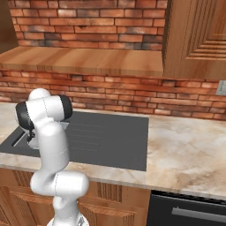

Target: Pick the jar and bowl and place them in the sink. Then turn on the water.

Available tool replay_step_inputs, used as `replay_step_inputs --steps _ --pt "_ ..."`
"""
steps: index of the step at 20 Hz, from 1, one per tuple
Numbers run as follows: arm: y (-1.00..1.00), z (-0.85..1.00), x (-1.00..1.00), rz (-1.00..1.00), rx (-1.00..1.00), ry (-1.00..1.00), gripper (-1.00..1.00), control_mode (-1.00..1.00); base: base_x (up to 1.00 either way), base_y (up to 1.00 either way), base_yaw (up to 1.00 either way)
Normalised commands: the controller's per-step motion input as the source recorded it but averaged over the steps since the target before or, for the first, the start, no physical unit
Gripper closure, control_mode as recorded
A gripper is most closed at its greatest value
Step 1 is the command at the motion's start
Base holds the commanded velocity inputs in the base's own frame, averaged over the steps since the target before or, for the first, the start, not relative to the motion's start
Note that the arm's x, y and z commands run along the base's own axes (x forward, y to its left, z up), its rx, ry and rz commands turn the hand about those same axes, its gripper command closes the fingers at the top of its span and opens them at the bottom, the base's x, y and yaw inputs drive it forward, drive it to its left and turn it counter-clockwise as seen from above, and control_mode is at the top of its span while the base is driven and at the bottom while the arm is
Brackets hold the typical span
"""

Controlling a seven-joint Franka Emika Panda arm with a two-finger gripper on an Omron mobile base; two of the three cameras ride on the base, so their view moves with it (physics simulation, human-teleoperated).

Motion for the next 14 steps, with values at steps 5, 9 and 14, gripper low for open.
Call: replay_step_inputs --steps 5,9,14 --pt "-0.13 0.00 0.00 -0.01 0.00 0.02 1.00 -1.00 0.00 0.00 0.00" --pt "-0.21 0.00 0.00 -0.03 0.00 0.02 1.00 -1.00 0.00 0.00 0.00" --pt "-0.24 0.00 -0.01 -0.02 0.00 0.03 1.00 -1.00 0.00 0.00 0.00"
